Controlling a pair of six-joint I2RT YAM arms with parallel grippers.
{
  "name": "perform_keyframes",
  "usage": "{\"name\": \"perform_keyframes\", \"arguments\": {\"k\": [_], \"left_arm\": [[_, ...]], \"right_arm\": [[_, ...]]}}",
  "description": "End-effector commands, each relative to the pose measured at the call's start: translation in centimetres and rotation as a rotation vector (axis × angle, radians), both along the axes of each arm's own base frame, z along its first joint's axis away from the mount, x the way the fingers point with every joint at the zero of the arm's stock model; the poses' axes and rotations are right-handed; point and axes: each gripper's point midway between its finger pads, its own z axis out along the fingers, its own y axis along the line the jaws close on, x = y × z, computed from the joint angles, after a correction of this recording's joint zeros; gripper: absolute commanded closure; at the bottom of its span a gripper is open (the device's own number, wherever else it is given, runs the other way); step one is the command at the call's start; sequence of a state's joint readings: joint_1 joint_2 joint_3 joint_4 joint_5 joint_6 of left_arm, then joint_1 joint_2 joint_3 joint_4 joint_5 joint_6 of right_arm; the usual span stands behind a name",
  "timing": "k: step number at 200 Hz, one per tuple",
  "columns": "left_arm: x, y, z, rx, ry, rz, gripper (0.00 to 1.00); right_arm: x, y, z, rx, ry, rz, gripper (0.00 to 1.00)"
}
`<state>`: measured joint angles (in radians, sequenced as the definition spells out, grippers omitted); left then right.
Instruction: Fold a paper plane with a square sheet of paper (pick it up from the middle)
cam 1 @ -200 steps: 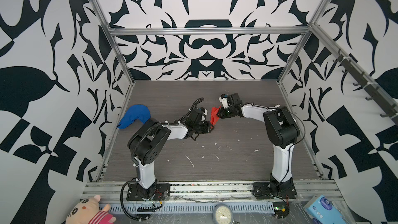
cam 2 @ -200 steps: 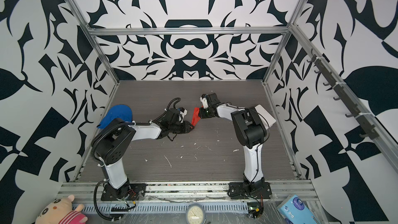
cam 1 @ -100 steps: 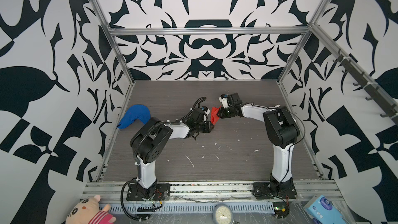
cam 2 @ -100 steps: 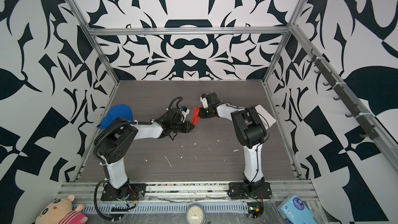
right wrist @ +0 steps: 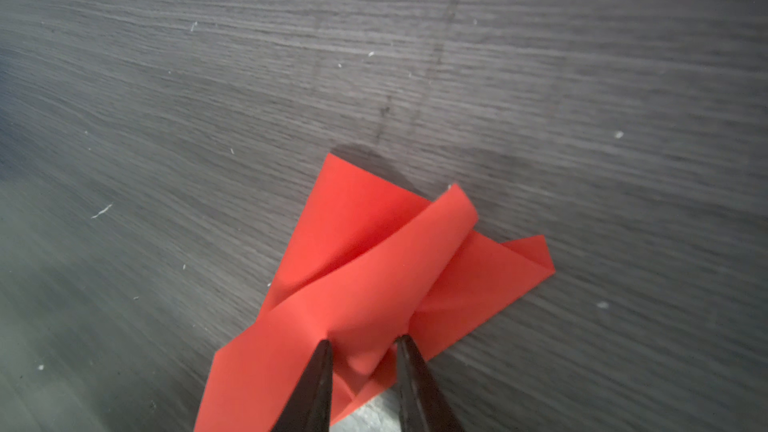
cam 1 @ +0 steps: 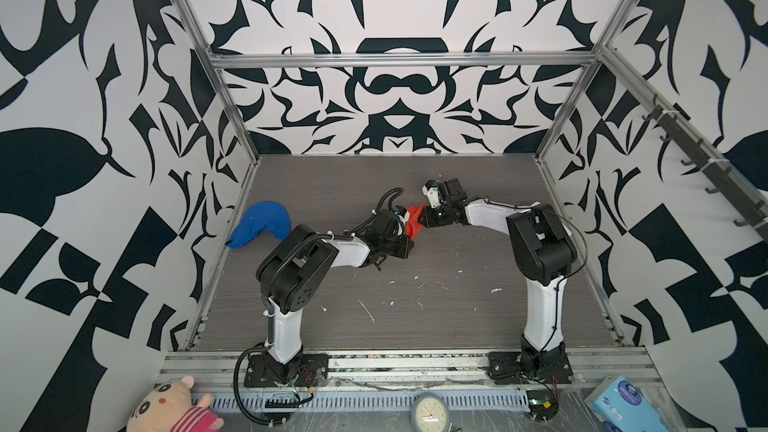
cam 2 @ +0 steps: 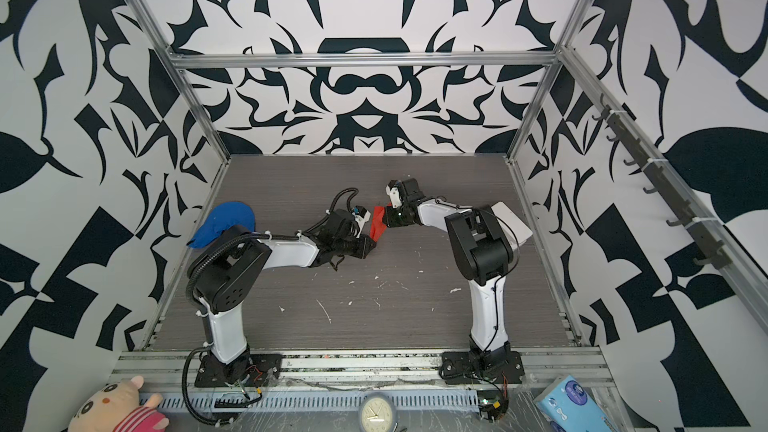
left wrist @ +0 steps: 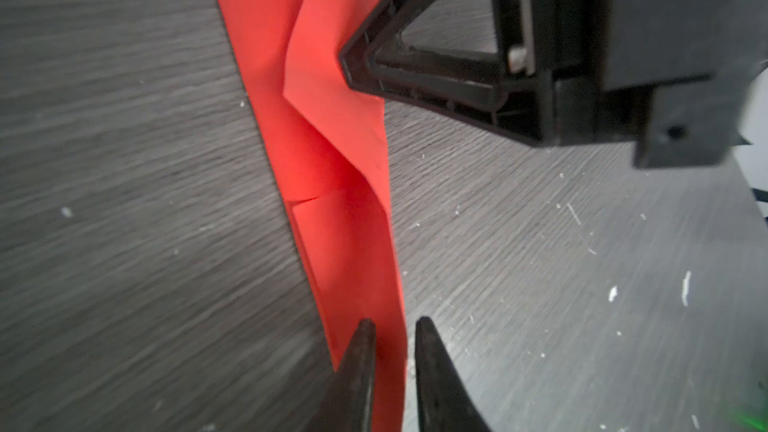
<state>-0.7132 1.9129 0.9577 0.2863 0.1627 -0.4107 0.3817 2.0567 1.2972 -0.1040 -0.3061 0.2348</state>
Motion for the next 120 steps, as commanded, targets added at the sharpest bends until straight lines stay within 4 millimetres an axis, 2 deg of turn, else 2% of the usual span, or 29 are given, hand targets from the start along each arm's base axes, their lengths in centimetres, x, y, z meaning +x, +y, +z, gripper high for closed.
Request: {"name": "perform_keyframes", "arguments": {"k": [1,52,120], "left_arm": [[0.2,0.1,-0.7,0.026,-0.003,0.006,0.81],[0.3,0.4,-0.7,-0.015,0.06,0.047,0.91],[0.9,1.3,-0.9,-0.154,0.228,0.119,0.96]], "right_arm": [[-3.2,-2.2,-5.2,-0.11,0.177,-0.031,0.7],[-3.2,-2.0,-5.0,-0.096,0.175,-0.026,0.69],[-3.1,-1.8,-4.4,-0.054,0.173,-0.026,0.62]]}}
